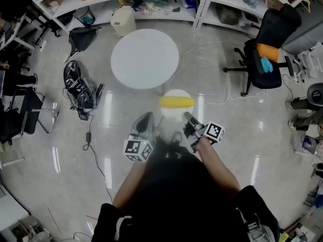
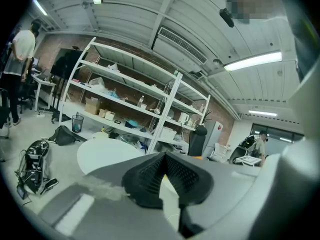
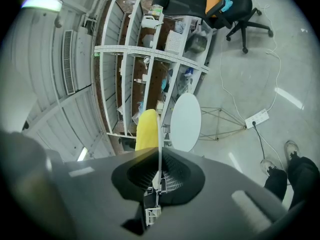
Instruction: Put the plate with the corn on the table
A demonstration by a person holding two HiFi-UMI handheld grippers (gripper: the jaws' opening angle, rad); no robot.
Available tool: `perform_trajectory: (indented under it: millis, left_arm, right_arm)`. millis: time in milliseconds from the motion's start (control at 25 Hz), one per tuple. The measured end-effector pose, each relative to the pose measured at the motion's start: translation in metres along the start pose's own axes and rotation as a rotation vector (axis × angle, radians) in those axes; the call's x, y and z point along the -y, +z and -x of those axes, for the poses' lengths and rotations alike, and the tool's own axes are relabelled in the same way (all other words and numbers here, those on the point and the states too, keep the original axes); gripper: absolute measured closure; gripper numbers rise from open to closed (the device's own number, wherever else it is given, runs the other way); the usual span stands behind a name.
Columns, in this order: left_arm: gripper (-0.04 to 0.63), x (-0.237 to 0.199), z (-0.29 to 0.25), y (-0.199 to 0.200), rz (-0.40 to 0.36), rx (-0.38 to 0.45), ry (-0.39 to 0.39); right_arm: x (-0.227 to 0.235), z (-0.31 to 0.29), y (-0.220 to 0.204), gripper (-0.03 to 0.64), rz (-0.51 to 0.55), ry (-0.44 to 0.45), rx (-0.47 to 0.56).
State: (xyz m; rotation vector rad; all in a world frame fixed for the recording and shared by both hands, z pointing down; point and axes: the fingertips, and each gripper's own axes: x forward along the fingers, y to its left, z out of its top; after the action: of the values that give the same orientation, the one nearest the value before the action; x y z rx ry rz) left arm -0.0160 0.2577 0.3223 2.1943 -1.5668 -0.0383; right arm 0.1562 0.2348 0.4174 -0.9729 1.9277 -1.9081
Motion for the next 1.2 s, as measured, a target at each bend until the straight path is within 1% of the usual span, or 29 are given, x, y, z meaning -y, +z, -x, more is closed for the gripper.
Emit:
perform_trajectory:
  millis: [280,600,760,920,1040,1200]
  left_arm:
    - [0.589,-0.012,-0.001,0.004,-0.002,-0.006,-0.029]
    - [0.589,-0.03,-0.004,0.011,-0.003,-0.014,-0.072]
    - [0.589,-0.035,-0.008,0.019,-0.01,-0.014,-0.102]
    - [0.589,-0.04,-0.012,0.02,-0.012,-0.02,-0.107]
    - [0.589,-0.039,-0.017,0.021,-0.013,-0.025,-0.113]
    - [0.589,-0.038,-0.031,0.022,-0.015,-0.025,-0.113]
  right_arm:
    - [-0.002,-0.008,0.0,0.598,0.014,-0.026,0.03]
    - [-0.007,-0.02,-0.001,0.598,0.013,-0.024,0.072]
    - [-0.007,-0.026,0.001,0.598,0.021,-0.038,0.087]
    - [-0.012,-0.034,-0.001,0.598,0.009,-0.004,0.098]
    - [-0.008,-0.034,0.002,0.598,0.0,-0.017,0.101]
    - [-0.006,-0.04,0.016,0.598,-0.002,-0.017,0.099]
